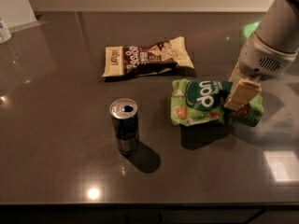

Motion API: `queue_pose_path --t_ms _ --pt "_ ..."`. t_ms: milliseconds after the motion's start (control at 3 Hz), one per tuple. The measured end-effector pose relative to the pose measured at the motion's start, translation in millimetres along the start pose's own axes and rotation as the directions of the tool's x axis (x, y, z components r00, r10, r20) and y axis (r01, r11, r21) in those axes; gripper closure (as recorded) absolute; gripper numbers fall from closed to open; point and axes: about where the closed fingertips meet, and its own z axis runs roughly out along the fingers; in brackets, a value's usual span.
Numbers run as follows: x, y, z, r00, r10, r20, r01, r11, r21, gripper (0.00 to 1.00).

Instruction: Move green rice chip bag near redbull can

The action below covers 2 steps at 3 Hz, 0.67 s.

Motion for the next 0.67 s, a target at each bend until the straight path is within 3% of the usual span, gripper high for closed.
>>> queue_pose_path --t_ms 667 --pt "-29.4 37.4 11.6 0.994 -0.106 0.030 0.107 0.9939 -0.028 1.00"
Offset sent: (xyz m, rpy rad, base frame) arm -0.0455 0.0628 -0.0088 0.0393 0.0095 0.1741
